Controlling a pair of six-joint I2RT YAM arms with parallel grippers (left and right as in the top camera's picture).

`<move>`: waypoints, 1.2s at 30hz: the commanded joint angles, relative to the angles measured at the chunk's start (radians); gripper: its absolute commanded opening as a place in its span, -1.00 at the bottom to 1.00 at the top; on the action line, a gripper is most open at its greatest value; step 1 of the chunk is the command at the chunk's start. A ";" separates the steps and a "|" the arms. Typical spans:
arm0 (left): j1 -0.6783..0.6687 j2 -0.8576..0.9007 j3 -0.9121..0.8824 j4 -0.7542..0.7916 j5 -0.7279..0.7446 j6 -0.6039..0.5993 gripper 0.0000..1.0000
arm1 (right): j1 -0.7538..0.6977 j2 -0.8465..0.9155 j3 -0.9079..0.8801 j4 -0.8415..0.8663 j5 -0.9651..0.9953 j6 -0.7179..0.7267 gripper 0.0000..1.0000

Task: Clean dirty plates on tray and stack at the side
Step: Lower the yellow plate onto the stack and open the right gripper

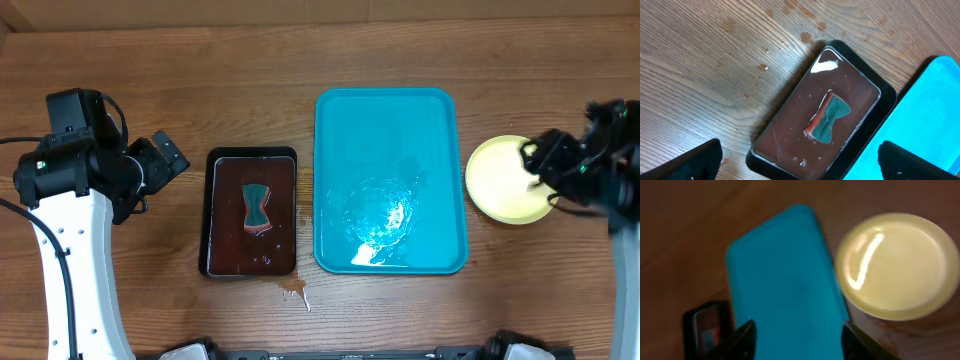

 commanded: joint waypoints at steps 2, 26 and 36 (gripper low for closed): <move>-0.001 -0.001 0.003 0.000 0.007 0.011 1.00 | 0.124 -0.155 0.014 -0.012 -0.093 -0.096 1.00; -0.001 -0.001 0.003 0.000 0.007 0.011 1.00 | 0.248 -0.526 -0.322 0.418 0.190 -0.100 1.00; -0.001 -0.001 0.003 0.000 0.007 0.011 1.00 | 0.246 -0.882 -0.752 0.631 0.200 -0.100 1.00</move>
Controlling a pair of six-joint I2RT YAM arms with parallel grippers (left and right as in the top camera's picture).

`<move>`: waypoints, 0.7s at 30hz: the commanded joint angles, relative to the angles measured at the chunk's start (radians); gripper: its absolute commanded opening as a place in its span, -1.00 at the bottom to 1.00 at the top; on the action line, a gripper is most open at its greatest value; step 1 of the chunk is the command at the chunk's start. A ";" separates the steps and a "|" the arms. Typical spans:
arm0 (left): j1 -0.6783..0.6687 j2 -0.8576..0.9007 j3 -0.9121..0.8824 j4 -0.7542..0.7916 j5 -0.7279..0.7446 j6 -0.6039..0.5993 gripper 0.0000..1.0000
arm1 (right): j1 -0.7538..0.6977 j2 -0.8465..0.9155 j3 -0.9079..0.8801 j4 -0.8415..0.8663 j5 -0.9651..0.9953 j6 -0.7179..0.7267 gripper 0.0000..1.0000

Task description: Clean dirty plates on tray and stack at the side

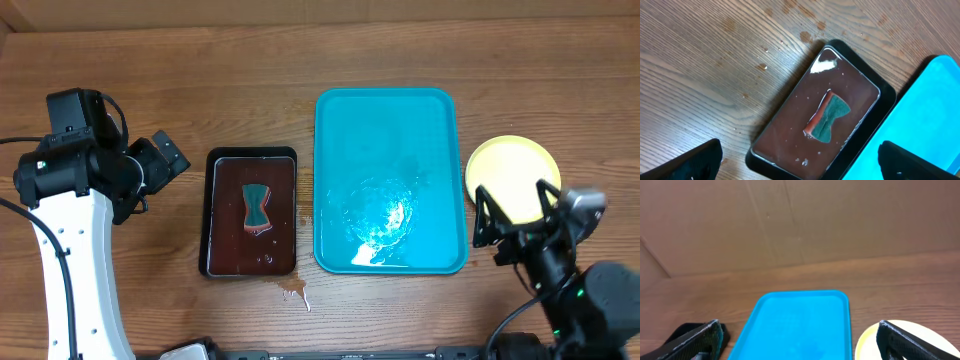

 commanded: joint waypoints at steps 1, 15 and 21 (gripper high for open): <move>-0.001 -0.001 0.003 0.001 0.004 0.011 0.99 | 0.004 -0.117 -0.110 0.032 0.015 -0.007 1.00; -0.001 -0.001 0.003 0.001 0.004 0.011 1.00 | 0.004 -0.341 -0.395 0.167 0.015 0.000 1.00; -0.001 -0.001 0.003 0.002 0.004 0.011 1.00 | 0.004 -0.341 -0.493 0.310 0.016 0.000 1.00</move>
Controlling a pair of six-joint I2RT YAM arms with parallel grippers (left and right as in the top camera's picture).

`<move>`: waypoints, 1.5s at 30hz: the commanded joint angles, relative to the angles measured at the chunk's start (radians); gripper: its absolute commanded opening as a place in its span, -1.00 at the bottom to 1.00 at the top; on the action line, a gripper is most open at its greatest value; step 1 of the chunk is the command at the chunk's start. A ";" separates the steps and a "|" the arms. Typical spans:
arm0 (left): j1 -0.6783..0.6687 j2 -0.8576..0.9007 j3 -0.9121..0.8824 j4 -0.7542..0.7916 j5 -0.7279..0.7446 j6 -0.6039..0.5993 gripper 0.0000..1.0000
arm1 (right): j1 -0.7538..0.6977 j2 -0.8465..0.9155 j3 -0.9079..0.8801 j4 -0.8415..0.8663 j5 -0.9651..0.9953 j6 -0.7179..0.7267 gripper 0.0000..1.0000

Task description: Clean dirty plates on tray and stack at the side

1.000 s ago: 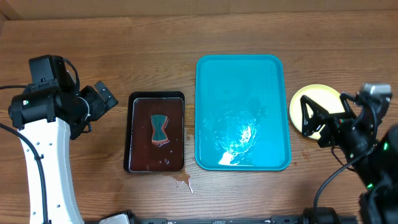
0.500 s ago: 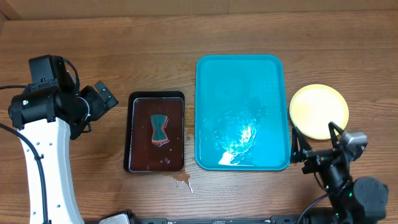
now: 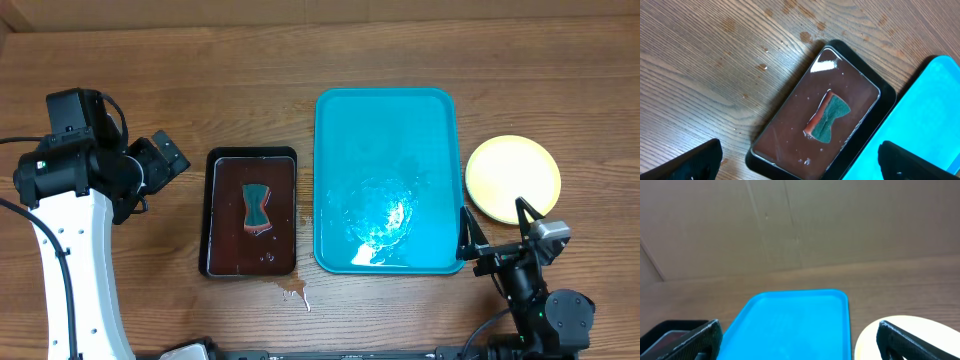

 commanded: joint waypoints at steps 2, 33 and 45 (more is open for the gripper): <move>-0.001 -0.001 0.003 0.001 0.004 0.011 1.00 | 0.004 -0.012 -0.084 0.108 0.010 -0.001 1.00; -0.001 -0.001 0.003 0.001 0.004 0.011 1.00 | 0.005 -0.010 -0.178 0.183 0.026 -0.001 1.00; -0.002 -0.003 0.002 0.000 0.000 0.020 0.99 | 0.005 -0.010 -0.178 0.183 0.026 -0.001 1.00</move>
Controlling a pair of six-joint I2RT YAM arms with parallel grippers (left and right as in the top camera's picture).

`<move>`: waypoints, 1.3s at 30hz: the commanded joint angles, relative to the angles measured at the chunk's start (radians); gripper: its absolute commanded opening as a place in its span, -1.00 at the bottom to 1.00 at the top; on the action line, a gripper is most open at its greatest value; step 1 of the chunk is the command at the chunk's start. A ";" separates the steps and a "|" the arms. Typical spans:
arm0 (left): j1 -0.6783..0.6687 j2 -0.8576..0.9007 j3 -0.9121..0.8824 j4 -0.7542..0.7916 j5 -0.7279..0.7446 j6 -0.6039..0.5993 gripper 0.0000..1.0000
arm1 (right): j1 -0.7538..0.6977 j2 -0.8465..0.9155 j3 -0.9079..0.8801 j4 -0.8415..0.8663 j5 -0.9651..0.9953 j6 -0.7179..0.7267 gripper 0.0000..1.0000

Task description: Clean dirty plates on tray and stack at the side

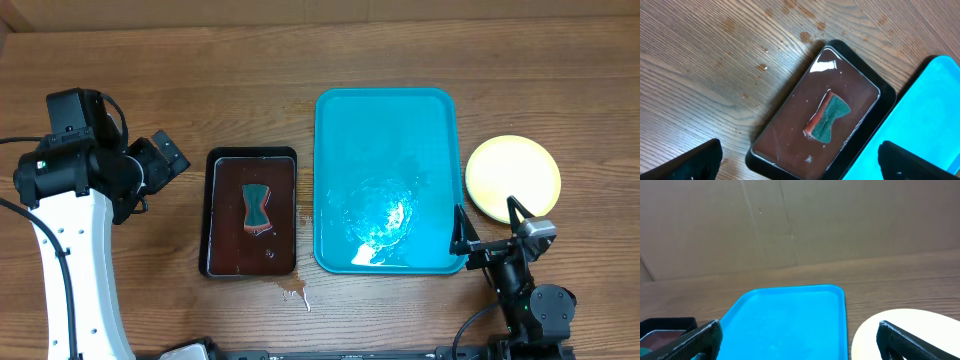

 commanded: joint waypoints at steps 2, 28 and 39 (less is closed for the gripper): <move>-0.002 -0.006 0.002 -0.003 0.000 0.019 1.00 | 0.005 -0.008 -0.010 0.003 0.007 -0.001 1.00; -0.389 -0.829 -0.715 0.940 -0.093 0.310 1.00 | 0.005 -0.008 -0.010 0.003 0.007 -0.001 1.00; -0.387 -1.323 -1.125 1.151 -0.102 0.311 1.00 | 0.005 -0.008 -0.010 0.003 0.007 -0.001 1.00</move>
